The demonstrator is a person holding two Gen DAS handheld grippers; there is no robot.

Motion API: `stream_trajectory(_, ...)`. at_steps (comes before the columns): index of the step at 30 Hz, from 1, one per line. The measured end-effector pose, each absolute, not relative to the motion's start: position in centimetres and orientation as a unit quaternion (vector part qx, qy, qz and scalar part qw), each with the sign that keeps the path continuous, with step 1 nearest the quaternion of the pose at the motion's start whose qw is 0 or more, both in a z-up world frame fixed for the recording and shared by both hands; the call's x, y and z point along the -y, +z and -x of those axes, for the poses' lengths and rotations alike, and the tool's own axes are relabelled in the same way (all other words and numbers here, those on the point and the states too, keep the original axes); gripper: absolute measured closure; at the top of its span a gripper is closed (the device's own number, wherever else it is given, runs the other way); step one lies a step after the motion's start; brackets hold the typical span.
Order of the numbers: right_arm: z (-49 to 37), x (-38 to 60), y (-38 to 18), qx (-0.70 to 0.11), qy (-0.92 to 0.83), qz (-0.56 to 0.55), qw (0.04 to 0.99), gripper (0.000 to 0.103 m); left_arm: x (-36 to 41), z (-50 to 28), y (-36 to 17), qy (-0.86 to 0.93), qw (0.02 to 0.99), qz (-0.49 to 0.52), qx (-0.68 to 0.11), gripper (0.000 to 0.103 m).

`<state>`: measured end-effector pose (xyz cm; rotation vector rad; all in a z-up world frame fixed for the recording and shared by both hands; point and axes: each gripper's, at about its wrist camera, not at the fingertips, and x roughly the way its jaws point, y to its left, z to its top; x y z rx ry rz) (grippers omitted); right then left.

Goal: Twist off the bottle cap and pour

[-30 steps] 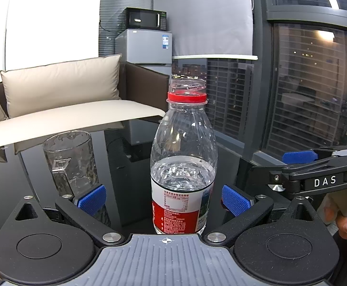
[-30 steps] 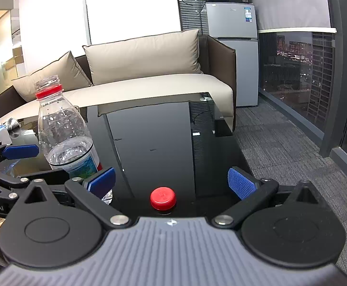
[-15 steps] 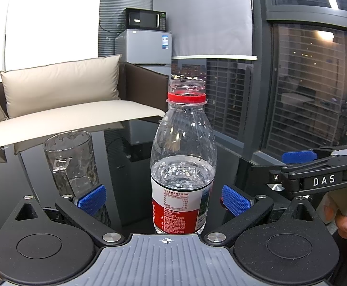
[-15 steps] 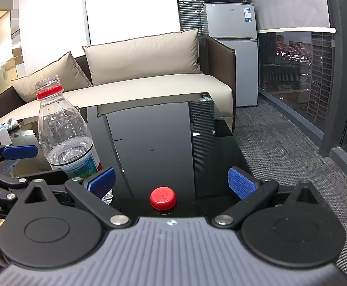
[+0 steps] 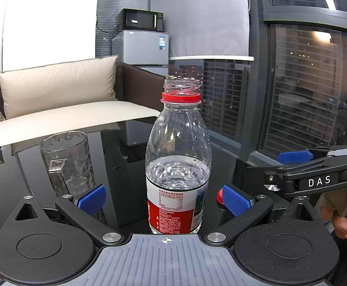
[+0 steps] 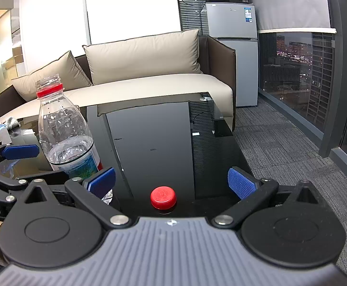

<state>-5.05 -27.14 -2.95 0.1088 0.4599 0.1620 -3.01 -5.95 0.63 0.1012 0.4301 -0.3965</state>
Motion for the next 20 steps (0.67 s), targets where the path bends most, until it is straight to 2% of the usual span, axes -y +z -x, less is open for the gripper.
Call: stream_trajectory(20,5.02,27.41,-3.11,-0.228,0.079,-0.056,0.969,0.001,6.38,3.17,0.39,-0.198,0.956,-0.053,-0.209,0.001)
